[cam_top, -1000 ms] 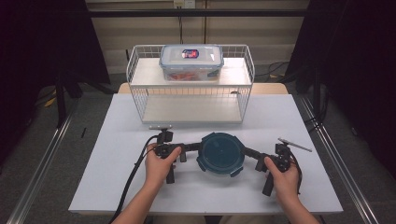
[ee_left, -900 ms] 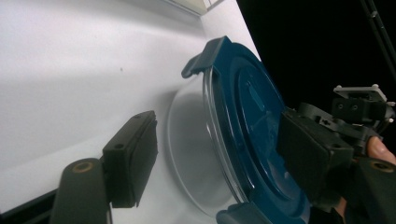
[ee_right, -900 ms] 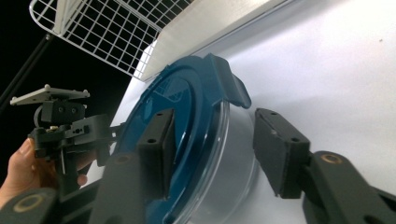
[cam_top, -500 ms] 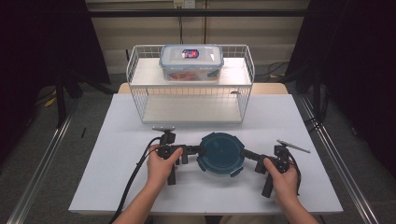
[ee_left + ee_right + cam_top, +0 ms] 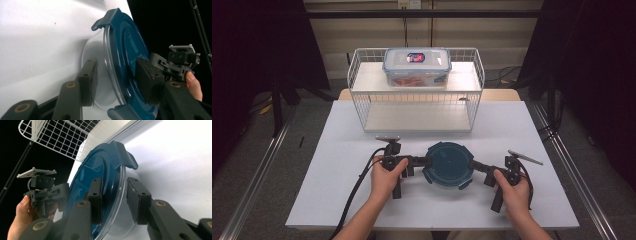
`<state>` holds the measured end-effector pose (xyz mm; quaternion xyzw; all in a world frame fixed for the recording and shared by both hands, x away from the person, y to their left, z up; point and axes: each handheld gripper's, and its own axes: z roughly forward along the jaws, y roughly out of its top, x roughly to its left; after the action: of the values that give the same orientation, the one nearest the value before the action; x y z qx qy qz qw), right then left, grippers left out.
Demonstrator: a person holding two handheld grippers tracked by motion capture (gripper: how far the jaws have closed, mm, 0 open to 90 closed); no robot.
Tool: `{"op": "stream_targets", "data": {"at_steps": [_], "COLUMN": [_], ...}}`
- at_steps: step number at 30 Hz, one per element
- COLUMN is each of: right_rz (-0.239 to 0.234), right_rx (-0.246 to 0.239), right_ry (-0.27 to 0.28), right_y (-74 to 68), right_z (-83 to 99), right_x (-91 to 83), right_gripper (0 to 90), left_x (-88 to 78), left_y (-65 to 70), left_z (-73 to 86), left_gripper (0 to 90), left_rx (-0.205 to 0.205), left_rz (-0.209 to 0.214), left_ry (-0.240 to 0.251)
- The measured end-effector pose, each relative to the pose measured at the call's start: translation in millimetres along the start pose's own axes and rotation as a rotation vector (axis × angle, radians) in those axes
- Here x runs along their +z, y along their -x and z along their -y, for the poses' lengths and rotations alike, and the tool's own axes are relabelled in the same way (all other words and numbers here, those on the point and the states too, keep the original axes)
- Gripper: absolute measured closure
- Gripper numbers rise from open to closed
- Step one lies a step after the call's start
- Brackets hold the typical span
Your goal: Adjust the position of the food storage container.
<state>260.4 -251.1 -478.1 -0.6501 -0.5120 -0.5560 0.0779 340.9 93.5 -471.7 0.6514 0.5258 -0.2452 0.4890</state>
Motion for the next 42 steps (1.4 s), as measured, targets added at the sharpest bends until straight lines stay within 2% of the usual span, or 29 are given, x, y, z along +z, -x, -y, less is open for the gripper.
{"op": "stream_targets", "data": {"at_steps": [2,6,8,10,11,21,33,39,42], "right_rz": [0.001,0.006,0.007,0.003,0.008,0.026,0.006,0.0,-0.002], "right_rx": [0.003,-0.001,0.002,0.007,0.007,0.039,0.126,0.149,0.155], "right_ry": [0.0,0.002,0.005,0.009,0.008,0.018,0.047,0.06,0.058], "right_y": [-0.7,-1.1,-1.2,-1.2,-1.4,-4.0,-0.3,-2.7,-3.1], "right_z": [0.1,0.1,0.4,0.7,0.7,2.0,1.0,0.5,-0.8], "right_x": [-0.1,-0.8,-1.0,-1.0,-1.4,-2.6,0.0,4.1,6.0], "right_gripper": [67.9,69.1,69.4,69.8,70.0,71.8,74.6,75.6,75.5], "left_x": [-0.1,-2.0,-2.7,-3.6,-3.6,-5.4,-8.1,-12.8,-13.4], "left_y": [-0.6,-0.4,-0.1,-1.0,-1.6,-0.1,5.1,7.4,5.1], "left_z": [0.1,-0.2,-0.1,-0.1,0.4,1.2,2.5,1.7,2.0], "left_gripper": [55.7,58.2,60.1,64.5,65.9,68.8,70.3,70.7,70.8], "left_rx": [-0.015,-0.014,-0.026,-0.025,-0.039,-0.052,-0.076,-0.063,-0.087], "left_rz": [0.012,0.003,0.008,-0.001,0.01,-0.001,-0.037,-0.058,-0.044], "left_ry": [-0.005,-0.003,0.004,-0.001,-0.004,0.001,0.001,-0.034,-0.028]}}
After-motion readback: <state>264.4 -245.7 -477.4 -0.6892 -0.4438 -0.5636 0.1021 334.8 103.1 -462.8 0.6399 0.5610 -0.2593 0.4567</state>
